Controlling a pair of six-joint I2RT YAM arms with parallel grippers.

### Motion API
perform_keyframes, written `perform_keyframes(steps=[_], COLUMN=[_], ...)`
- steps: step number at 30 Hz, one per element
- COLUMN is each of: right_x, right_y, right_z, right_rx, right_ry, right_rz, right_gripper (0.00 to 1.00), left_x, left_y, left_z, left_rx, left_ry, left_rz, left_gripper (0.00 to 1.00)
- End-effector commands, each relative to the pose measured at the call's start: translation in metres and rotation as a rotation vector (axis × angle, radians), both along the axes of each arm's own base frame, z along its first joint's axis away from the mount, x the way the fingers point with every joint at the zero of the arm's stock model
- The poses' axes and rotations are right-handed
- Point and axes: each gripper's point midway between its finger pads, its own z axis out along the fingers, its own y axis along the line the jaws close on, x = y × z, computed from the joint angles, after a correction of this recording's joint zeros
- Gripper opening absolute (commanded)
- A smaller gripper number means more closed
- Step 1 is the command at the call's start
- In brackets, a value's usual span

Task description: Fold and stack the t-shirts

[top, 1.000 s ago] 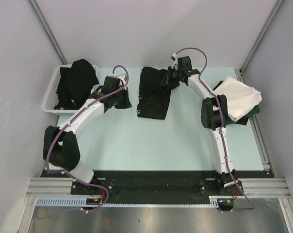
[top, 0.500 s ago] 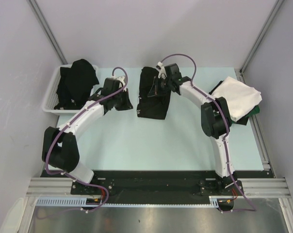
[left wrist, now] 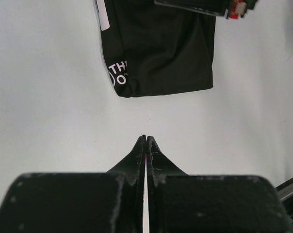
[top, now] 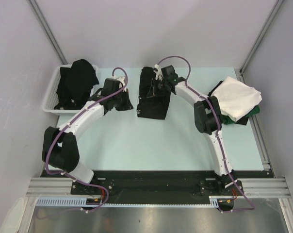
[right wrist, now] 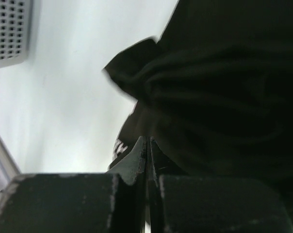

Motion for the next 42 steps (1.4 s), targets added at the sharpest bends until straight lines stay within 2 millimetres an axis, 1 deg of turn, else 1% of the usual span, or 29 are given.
perform_keyframes(steps=[1,2,3,4,5,6,7,8,10,11,14,16,20,21,22,24,25,27,28,30,32,33,34,36,37,38,40,41,42], right_x=[0.037,0.044,0.053,0.059,0.065,0.073,0.077,0.084,0.092,0.096,0.098,0.095,0.076,0.072,0.064,0.054,0.05,0.048,0.048,0.042,0.039,0.035,0.036,0.04,0.041,0.045,0.055,0.059,0.065], right_y=[-0.012,-0.014,-0.023,-0.027,-0.029,-0.038,-0.041,-0.045,-0.054,-0.055,-0.062,-0.063,-0.058,-0.058,-0.058,-0.057,-0.057,-0.055,-0.053,-0.042,-0.032,-0.021,-0.017,-0.007,-0.005,-0.003,-0.001,-0.002,0.0], right_z=[-0.005,0.0,0.002,0.003,0.01,0.014,0.02,0.034,0.048,0.064,0.073,0.071,0.064,0.078,0.062,0.068,0.057,0.051,0.046,0.048,0.055,0.058,0.062,0.062,0.058,0.048,0.05,0.037,0.044], right_rx=[-0.053,-0.045,-0.044,-0.043,-0.035,-0.037,-0.036,-0.027,-0.027,-0.013,-0.006,-0.002,-0.012,-0.007,-0.028,-0.038,-0.046,-0.041,-0.037,-0.007,0.003,0.011,0.014,0.025,0.021,0.019,0.033,0.028,0.034], right_ry=[-0.073,-0.087,-0.095,-0.104,-0.124,-0.145,-0.164,-0.202,-0.248,-0.287,-0.305,-0.286,-0.263,-0.287,-0.271,-0.3,-0.293,-0.269,-0.241,-0.214,-0.239,-0.252,-0.272,-0.284,-0.272,-0.258,-0.27,-0.256,-0.277], right_rz=[-0.043,-0.057,-0.084,-0.099,-0.113,-0.135,-0.145,-0.158,-0.18,-0.188,-0.197,-0.194,-0.165,-0.163,-0.151,-0.144,-0.14,-0.133,-0.128,-0.103,-0.083,-0.065,-0.061,-0.05,-0.052,-0.055,-0.07,-0.074,-0.078], right_gripper=[0.0,0.0,0.0,0.0,0.0,0.0,0.0,0.0,0.0,0.0,0.0,0.0,0.0,0.0,0.0,0.0,0.0,0.0,0.0,0.0,0.0,0.0,0.0,0.0,0.0,0.0,0.0,0.0,0.0], left_x=[0.0,-0.001,-0.001,-0.001,-0.002,-0.003,-0.003,-0.004,-0.004,-0.005,-0.005,-0.005,-0.004,-0.005,-0.005,-0.007,-0.007,-0.008,-0.009,-0.009,-0.009,-0.008,-0.008,-0.008,-0.008,-0.008,-0.01,-0.01,-0.011], left_y=[0.001,0.002,0.002,0.002,0.003,0.003,0.004,0.004,0.005,0.004,0.003,0.0,-0.001,-0.001,-0.001,-0.001,-0.001,-0.002,-0.003,-0.004,-0.005,-0.005,-0.005,-0.006,-0.006,-0.006,-0.007,-0.006,-0.006], left_z=[0.023,0.024,0.025,0.026,0.026,0.025,0.026,0.025,0.024,0.023,0.02,0.02,0.021,0.02,0.021,0.018,0.018,0.014,0.012,0.012,0.012,0.012,0.012,0.013,0.014,0.015,0.017,0.017,0.017], left_rx=[-0.027,-0.024,-0.024,-0.023,-0.019,-0.016,-0.014,-0.011,-0.01,-0.01,-0.019,-0.031,-0.038,-0.039,-0.039,-0.038,-0.041,-0.047,-0.05,-0.059,-0.066,-0.067,-0.067,-0.071,-0.074,-0.073,-0.079,-0.079,-0.079], left_ry=[-0.05,-0.052,-0.052,-0.056,-0.056,-0.053,-0.056,-0.053,-0.052,-0.049,-0.043,-0.04,-0.043,-0.04,-0.045,-0.037,-0.038,-0.03,-0.022,-0.021,-0.019,-0.018,-0.019,-0.019,-0.02,-0.021,-0.022,-0.023,-0.02], left_rz=[-0.003,-0.002,-0.004,-0.004,-0.004,-0.006,-0.008,-0.008,-0.009,-0.01,-0.013,-0.015,-0.016,-0.019,-0.019,-0.023,-0.023,-0.021,-0.024,-0.022,-0.024,-0.023,-0.023,-0.023,-0.023,-0.024,-0.026,-0.024,-0.025], left_gripper=[0.0,0.0,0.0,0.0,0.0,0.0,0.0,0.0,0.0,0.0,0.0,0.0,0.0,0.0,0.0,0.0,0.0,0.0,0.0,0.0,0.0,0.0,0.0,0.0,0.0,0.0,0.0,0.0,0.0])
